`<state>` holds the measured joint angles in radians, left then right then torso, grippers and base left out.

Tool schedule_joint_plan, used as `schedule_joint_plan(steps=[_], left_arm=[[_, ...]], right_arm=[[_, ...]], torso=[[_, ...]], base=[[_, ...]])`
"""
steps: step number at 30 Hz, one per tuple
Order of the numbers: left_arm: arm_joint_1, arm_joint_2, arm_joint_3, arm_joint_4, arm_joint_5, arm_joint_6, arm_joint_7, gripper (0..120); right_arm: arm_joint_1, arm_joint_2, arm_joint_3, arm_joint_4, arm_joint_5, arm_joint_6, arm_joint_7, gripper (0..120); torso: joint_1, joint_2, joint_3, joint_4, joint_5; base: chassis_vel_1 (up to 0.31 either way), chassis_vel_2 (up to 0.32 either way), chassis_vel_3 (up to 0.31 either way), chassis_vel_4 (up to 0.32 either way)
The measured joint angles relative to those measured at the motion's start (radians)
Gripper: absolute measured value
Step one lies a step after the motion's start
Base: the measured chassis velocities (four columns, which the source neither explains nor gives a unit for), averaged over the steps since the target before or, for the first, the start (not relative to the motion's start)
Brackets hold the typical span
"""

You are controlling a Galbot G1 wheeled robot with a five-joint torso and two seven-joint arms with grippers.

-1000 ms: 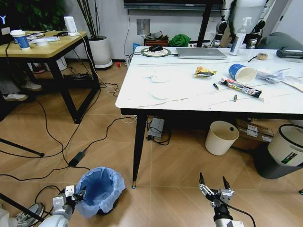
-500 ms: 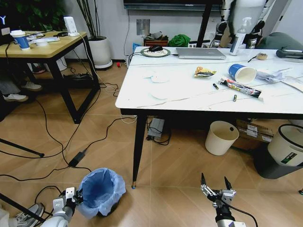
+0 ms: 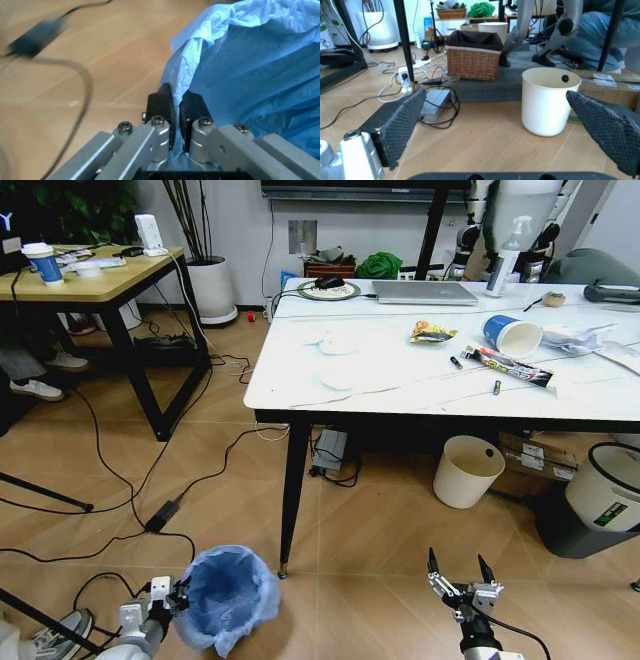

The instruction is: Pick up the trash bin and place the trash from the table into it.

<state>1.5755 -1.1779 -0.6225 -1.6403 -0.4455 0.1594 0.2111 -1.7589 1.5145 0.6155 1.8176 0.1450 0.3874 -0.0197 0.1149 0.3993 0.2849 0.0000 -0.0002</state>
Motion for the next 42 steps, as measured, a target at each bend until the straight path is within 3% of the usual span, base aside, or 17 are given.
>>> schedule_joint_plan(steps=[2, 7, 12, 14, 19, 33, 42], left_arm=[[0.038, 0.006, -0.001, -0.076, -0.001, -0.028, 0.059, 0], [0.098, 0.021, 0.007, -0.186, -0.022, -0.022, 0.064, 0], [0.253, 0.087, 0.078, -0.353, -0.113, 0.011, -0.056, 0], [0.262, 0.092, 0.082, -0.363, -0.116, 0.011, -0.064, 0], [0.313, 0.125, 0.087, -0.482, -0.155, 0.018, -0.163, 0], [0.359, 0.173, 0.097, -0.608, -0.153, 0.051, -0.279, 0], [0.346, 0.171, 0.099, -0.597, -0.138, 0.047, -0.28, 0]], right_arm=[[-0.002, -0.006, 0.003, 0.002, -0.001, 0.0, 0.0, 100], [-0.009, -0.015, 0.005, 0.007, -0.003, -0.001, 0.0, 100], [-0.021, -0.024, 0.015, 0.009, -0.015, -0.003, 0.0, 100], [-0.022, -0.024, 0.016, 0.01, -0.016, -0.003, 0.0, 100], [-0.032, -0.015, 0.023, 0.011, -0.03, -0.003, 0.0, 100], [-0.034, 0.009, 0.045, 0.003, -0.041, 0.0, 0.002, 100], [-0.028, 0.011, 0.049, -0.005, -0.041, -0.002, 0.003, 100]], torso=[[0.0, 0.0, 0.0, 0.0, 0.0003], [0.0, 0.0, 0.0, -0.0001, 0.0005], [0.0, 0.0, 0.0, 0.0001, 0.0002], [0.0, 0.0, 0.0, 0.0001, 0.0004], [0.0, 0.0, 0.0, -0.0001, 0.0002], [0.0, 0.0, 0.0, 0.0, 0.0002], [0.0, 0.0, 0.0, 0.0, 0.0001]], base=[[0.0, 0.0, 0.0, 0.0], [0.0, 0.0, 0.0, 0.0], [0.0, 0.0, 0.0, 0.0], [0.0, 0.0, 0.0, 0.0], [0.0, 0.0, 0.0, 0.0], [0.0, 0.0, 0.0, 0.0], [0.0, 0.0, 0.0, 0.0]])
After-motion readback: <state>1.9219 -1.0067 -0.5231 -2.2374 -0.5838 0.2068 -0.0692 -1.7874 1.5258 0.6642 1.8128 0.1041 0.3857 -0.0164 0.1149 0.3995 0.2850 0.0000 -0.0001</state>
